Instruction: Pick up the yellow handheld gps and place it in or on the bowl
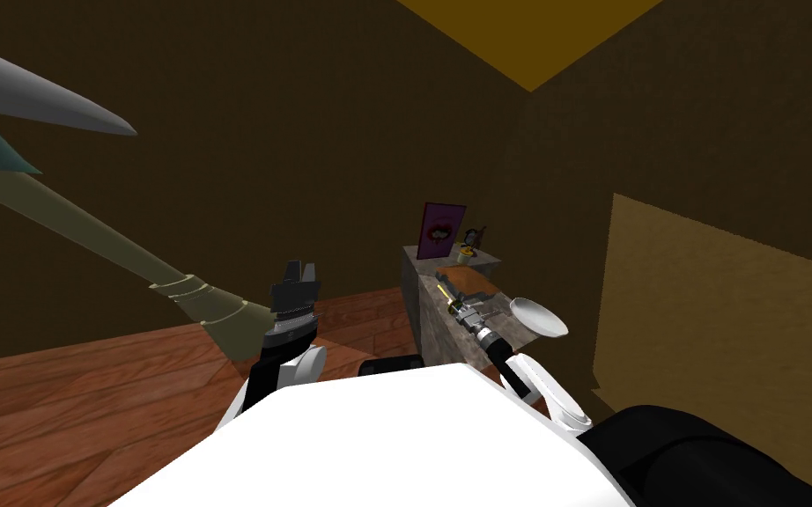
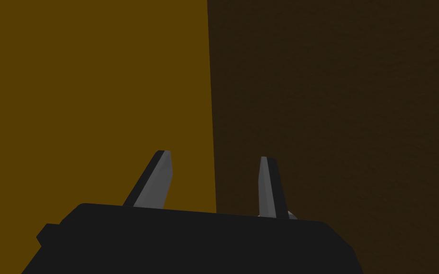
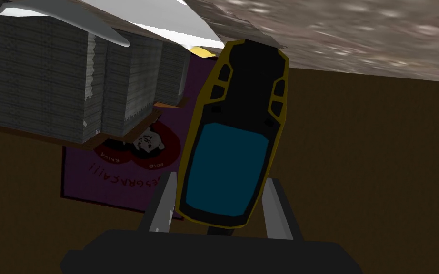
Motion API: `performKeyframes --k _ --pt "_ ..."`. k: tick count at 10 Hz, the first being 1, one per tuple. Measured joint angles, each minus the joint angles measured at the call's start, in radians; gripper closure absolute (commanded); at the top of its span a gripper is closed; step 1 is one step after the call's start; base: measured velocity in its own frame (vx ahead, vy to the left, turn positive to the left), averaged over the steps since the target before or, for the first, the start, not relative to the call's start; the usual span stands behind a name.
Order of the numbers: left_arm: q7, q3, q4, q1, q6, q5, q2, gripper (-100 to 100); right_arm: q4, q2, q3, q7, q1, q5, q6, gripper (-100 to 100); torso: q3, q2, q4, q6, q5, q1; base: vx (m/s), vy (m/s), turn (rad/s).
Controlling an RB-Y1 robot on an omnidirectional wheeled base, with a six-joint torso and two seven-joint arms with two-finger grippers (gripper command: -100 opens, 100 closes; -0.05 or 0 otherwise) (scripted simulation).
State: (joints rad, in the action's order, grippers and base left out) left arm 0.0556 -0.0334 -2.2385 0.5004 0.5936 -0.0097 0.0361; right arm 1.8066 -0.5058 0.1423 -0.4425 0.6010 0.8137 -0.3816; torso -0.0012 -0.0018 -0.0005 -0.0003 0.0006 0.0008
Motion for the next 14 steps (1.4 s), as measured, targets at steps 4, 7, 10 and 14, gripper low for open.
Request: performKeyframes --k 4,7,10,14 --pt "0.0 0.0 0.0 0.0 0.0 0.0 0.0 0 0.0 0.0 0.0 -0.001 0.0 0.0 0.0 100 0.0 0.0 0.0 0.0 0.0 0.0 -0.031 -0.001 -0.002" --pt "0.0 0.0 0.0 0.0 0.0 0.0 0.0 0 0.007 -0.004 -0.003 0.004 -0.005 0.011 0.019 100 0.006 0.017 -0.004 0.006 -0.006 -0.006 -0.178 -0.022 -0.005" --pt "0.0 0.0 0.0 0.0 0.0 0.0 0.0 0 0.006 -0.008 -0.024 0.009 -0.013 0.028 0.036 100 0.007 0.025 -0.009 0.012 -0.013 -0.016 -0.206 -0.06 0.004" --pt "0.0 0.0 0.0 0.0 0.0 0.0 0.0 0 0.015 -0.023 -0.052 0.026 -0.016 0.052 0.065 100 0.009 0.034 -0.016 0.018 -0.021 -0.021 -0.248 -0.062 0.008"
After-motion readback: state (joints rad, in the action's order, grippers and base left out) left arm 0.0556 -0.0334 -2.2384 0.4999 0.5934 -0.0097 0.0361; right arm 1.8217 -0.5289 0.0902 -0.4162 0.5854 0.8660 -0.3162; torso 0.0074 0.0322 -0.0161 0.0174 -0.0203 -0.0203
